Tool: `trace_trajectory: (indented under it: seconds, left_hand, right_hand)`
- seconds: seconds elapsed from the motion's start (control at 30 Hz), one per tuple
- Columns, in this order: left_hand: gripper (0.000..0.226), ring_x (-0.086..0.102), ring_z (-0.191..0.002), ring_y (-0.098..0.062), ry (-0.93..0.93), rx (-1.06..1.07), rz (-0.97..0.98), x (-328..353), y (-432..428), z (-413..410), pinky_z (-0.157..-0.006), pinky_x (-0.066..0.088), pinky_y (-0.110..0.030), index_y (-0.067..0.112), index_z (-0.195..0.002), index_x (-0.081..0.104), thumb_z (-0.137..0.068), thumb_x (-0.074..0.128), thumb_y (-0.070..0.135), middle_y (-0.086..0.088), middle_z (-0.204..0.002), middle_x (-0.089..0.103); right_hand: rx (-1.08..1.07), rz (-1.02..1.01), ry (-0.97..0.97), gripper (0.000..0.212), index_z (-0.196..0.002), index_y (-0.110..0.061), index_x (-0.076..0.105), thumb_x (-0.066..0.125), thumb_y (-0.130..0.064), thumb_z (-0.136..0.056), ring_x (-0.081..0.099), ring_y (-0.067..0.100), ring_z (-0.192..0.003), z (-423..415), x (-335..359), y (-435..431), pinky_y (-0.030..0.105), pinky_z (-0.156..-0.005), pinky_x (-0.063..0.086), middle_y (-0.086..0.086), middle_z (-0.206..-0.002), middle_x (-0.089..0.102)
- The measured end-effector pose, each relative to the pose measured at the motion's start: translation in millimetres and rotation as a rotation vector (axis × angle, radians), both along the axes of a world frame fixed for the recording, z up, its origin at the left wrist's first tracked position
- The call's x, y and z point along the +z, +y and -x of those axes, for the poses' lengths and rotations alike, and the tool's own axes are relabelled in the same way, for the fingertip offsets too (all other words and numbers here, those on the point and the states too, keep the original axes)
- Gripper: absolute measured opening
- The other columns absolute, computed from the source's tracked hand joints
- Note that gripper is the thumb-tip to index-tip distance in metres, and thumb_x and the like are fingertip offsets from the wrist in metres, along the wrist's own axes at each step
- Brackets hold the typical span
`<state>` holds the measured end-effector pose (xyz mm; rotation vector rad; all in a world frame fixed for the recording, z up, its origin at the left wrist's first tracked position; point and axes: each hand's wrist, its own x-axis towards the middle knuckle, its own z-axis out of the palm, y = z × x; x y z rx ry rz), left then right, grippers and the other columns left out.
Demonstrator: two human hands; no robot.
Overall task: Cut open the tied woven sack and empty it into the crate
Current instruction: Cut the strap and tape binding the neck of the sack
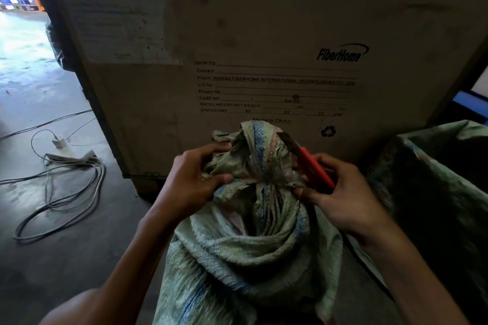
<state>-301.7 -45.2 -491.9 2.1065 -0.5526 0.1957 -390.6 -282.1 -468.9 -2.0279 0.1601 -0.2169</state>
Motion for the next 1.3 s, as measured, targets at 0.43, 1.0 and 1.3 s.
trace_trajectory:
  seconds: [0.43,1.0,1.3]
  left_hand:
    - [0.06,0.057,-0.111,-0.036,-0.207,0.772,-0.018,-8,22,-9,-0.087,0.045,-0.036,0.007,-0.113,0.056,-0.064,0.089,0.016,-0.019,-0.119,0.058]
    - [0.03,0.076,-0.103,-0.027,0.756,0.093,0.675,-30,-26,2,-0.099,0.056,-0.047,0.007,-0.119,0.071,-0.1,0.061,0.028,-0.012,-0.108,0.079]
    - [0.045,0.06,-0.125,-0.028,0.539,0.041,0.328,-43,-68,30,-0.111,0.046,-0.052,0.018,-0.136,0.057,-0.095,0.059,0.036,-0.007,-0.133,0.065]
  right_hand:
    - [-0.026,-0.168,0.1,0.041,-0.101,-0.035,0.072,0.073,0.001,-0.081,0.07,-0.004,-0.083,15,10,-10,0.01,-0.061,0.052,-0.013,-0.093,0.076]
    - [-0.188,-0.001,-0.05,0.012,-0.094,-0.027,0.07,0.066,-0.037,-0.089,0.064,0.02,-0.074,20,-5,41,0.034,-0.067,0.051,0.007,-0.082,0.067]
    - [-0.615,0.294,0.281,0.033,-0.122,-0.005,0.064,0.054,-0.014,-0.093,0.06,0.036,-0.108,24,-88,-41,0.034,-0.085,0.045,0.02,-0.117,0.066]
